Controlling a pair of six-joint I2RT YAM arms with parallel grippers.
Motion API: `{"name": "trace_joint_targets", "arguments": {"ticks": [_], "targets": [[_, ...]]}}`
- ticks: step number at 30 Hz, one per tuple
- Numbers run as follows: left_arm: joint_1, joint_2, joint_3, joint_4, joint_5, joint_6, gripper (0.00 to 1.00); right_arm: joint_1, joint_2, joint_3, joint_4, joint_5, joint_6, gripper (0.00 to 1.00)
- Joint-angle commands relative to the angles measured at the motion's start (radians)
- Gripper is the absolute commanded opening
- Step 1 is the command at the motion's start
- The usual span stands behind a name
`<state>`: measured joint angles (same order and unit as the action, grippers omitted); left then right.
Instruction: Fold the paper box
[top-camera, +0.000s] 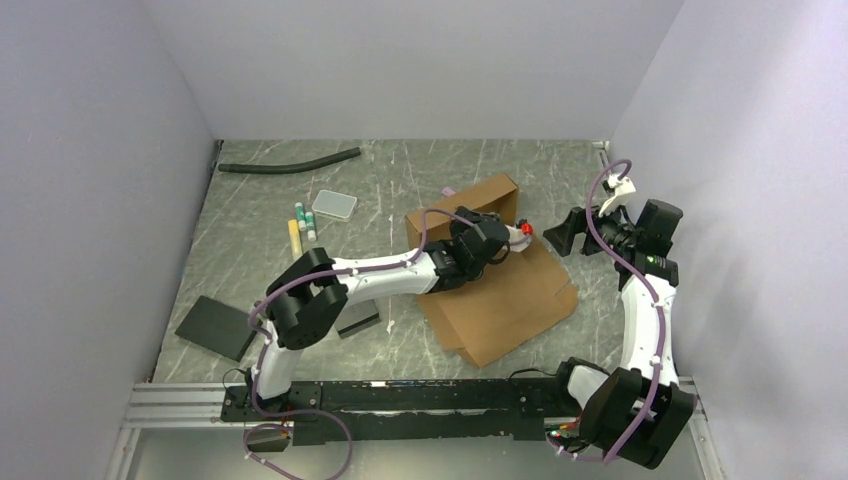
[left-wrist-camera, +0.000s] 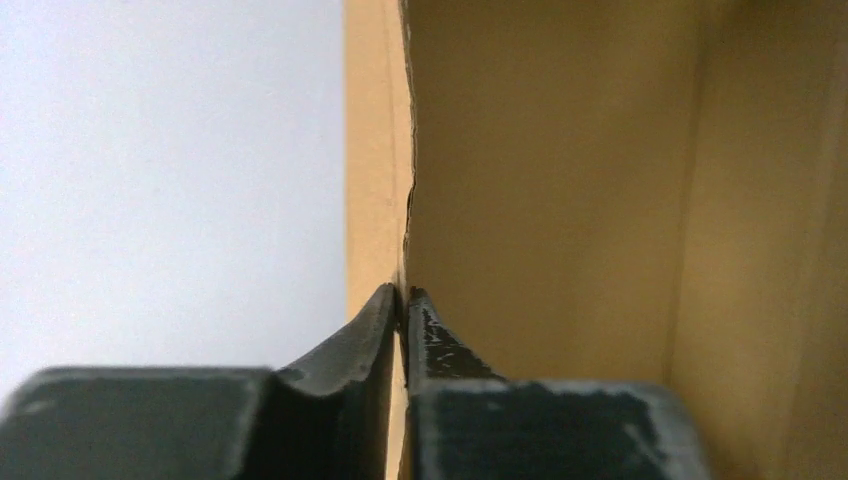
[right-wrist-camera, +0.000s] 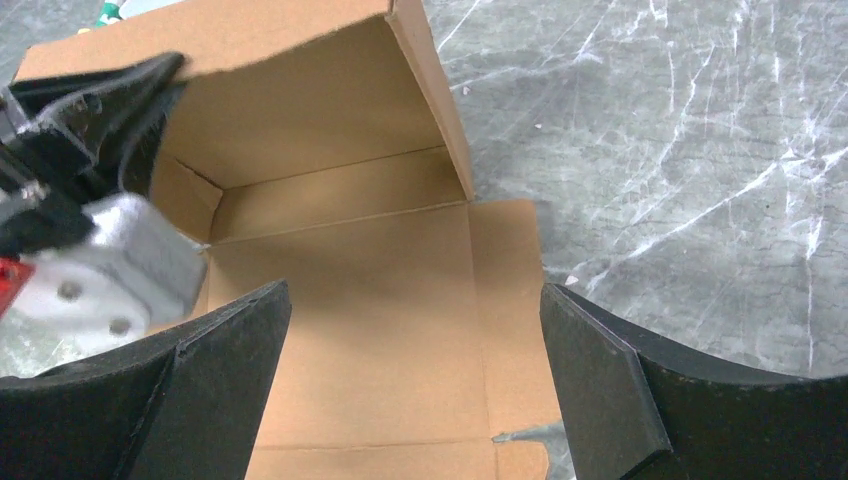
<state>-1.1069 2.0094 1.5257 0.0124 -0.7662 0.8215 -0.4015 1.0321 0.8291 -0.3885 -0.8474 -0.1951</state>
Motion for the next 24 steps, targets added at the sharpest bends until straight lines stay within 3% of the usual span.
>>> {"name": "trace_joint_targets", "arguments": {"ticks": [1,9,16,24], "targets": [[0.026,0.004,-0.005,0.113,-0.056,0.033,0.03,-0.008,-0.021,-0.001,0.025,-0.018,0.012,1.0],[0.049,-0.074,-0.023,0.111,-0.093,-0.088,0.0,-0.008,-0.033,0.007,-0.007,-0.077,-0.026,1.0],[0.139,-0.221,-0.004,-0.22,0.04,-0.559,0.0,-0.008,-0.038,0.021,-0.047,-0.131,-0.06,1.0],[0.275,-0.341,-0.099,-0.37,0.192,-0.986,0.0,-0.007,0.01,0.018,-0.061,-0.11,-0.053,1.0]]}}
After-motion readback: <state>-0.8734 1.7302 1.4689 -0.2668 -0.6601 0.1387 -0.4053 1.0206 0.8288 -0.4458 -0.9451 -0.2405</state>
